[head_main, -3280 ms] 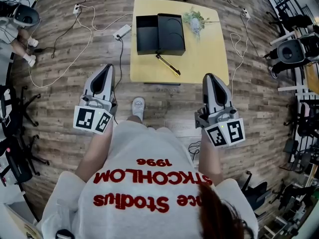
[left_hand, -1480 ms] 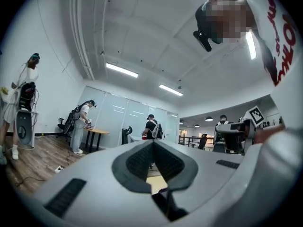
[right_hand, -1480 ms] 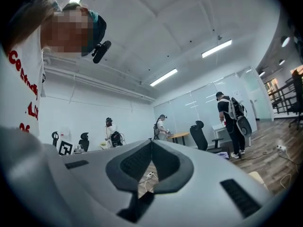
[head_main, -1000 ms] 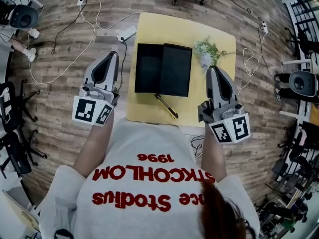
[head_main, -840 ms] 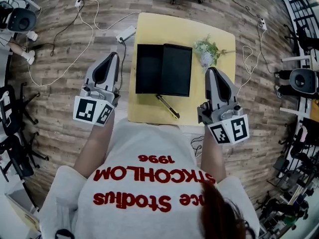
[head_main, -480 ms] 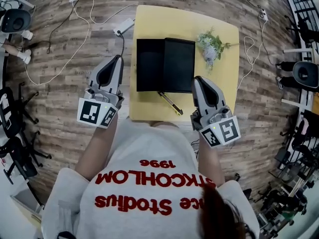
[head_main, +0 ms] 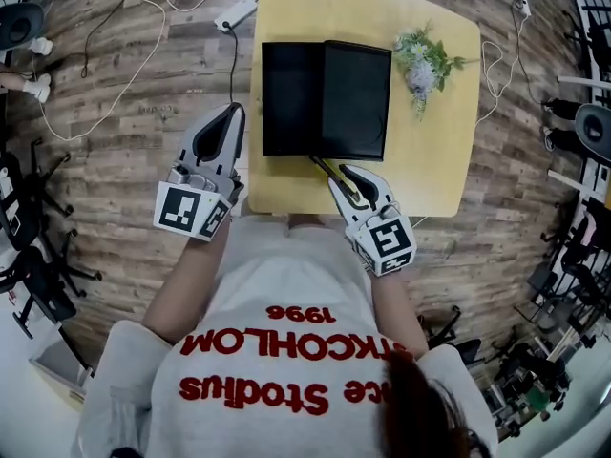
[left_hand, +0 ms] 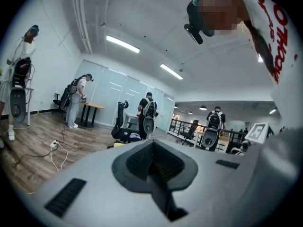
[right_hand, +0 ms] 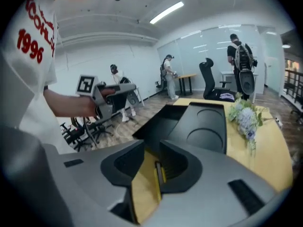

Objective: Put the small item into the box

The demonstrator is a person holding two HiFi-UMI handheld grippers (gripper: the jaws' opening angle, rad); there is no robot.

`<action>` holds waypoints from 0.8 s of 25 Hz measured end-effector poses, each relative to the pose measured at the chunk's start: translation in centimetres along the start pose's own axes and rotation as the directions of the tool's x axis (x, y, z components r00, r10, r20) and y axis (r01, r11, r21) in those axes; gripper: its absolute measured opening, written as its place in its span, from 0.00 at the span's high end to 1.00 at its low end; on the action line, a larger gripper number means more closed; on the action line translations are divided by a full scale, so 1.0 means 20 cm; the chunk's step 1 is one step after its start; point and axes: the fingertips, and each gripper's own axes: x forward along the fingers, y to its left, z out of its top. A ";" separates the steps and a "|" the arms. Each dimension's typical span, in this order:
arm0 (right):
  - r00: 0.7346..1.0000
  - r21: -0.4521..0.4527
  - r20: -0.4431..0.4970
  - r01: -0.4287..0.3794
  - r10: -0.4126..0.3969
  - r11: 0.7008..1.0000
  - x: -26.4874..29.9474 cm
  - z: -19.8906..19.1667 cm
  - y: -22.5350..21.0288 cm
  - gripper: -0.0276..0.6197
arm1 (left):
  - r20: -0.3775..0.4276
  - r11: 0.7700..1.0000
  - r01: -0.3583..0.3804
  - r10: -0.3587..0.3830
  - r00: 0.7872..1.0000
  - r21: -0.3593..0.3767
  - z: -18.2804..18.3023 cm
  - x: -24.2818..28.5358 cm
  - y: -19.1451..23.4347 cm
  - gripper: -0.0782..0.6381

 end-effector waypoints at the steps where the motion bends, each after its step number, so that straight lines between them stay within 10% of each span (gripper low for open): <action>1: 0.999 -0.018 -0.049 -0.005 0.004 1.000 0.04 -0.07 0.01 0.79 | -0.010 1.000 0.000 0.000 1.000 -0.005 -0.02 -0.01 0.00 0.88; 10: 0.957 -0.142 -0.286 0.000 -0.041 0.990 0.32 -0.43 -0.02 0.65 | -0.067 1.000 -0.020 0.019 0.998 -0.017 -0.12 -0.08 0.02 0.88; 20: 0.941 -0.219 -0.333 -0.024 -0.051 0.975 0.36 -0.48 -0.01 0.76 | -0.069 0.998 -0.058 0.057 0.996 -0.012 -0.12 -0.12 0.08 0.88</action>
